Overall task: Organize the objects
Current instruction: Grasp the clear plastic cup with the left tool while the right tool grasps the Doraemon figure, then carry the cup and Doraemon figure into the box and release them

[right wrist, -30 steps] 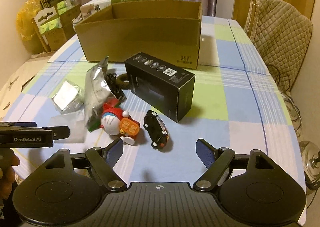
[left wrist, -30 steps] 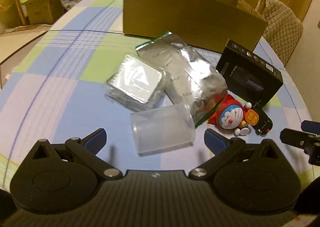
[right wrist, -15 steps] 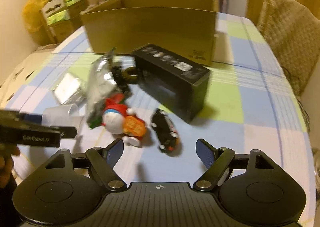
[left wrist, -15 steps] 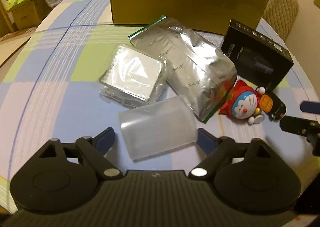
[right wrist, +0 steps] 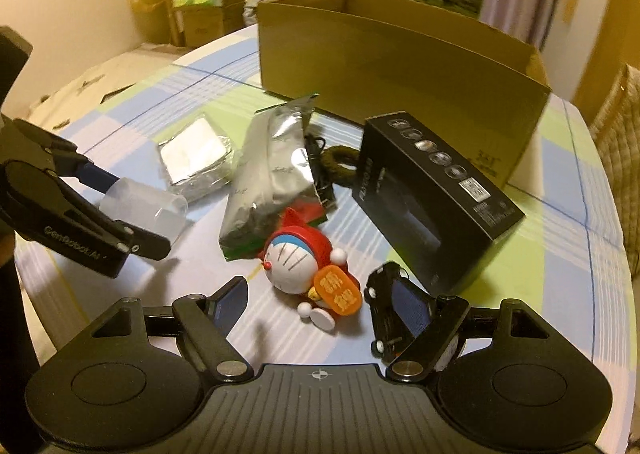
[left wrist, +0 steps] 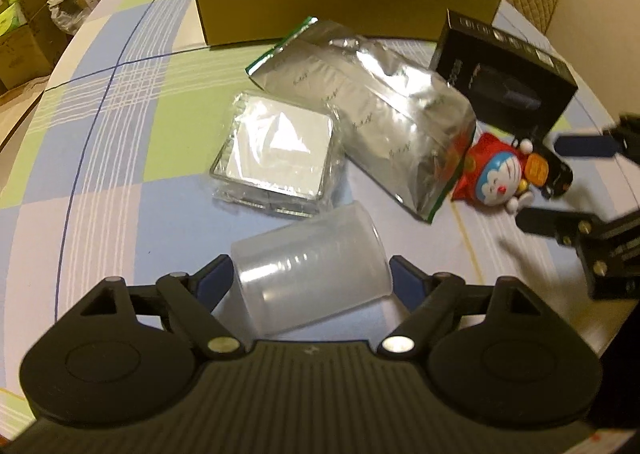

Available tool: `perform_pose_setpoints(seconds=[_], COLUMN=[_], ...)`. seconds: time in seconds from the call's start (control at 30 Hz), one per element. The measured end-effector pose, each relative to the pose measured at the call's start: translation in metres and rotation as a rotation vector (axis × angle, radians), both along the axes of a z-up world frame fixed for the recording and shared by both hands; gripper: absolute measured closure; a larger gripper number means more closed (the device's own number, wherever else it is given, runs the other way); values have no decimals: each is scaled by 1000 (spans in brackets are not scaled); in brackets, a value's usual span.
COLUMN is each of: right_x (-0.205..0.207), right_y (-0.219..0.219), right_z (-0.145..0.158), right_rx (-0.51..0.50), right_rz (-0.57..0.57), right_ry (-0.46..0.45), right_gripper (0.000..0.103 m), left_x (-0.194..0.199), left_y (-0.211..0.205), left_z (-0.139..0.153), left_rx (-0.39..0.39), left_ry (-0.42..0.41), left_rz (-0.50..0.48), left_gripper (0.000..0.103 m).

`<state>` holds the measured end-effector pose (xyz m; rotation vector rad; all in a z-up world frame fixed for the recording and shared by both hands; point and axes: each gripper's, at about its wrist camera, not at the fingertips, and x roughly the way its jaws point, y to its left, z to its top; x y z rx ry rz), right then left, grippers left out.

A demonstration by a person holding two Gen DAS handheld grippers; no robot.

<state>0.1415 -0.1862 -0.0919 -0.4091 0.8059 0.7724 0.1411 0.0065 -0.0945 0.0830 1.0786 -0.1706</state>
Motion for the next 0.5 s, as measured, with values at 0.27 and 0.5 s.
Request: perform_pose_setpoints(seconds=[0.27,0.5], right_x=[11,17], right_y=[21,28], right_z=[-14,-23], right_rx=[-51,-112], right_rz=[111,153], right_ry=[-24,-29], right_gripper=[26,50], left_x=[-3,-4], left_y=[9,15], left_z=[2,2], left_rx=[-22,-43], left_ry=[1,-15], left_rz=[29,48], left_gripper=[27,26])
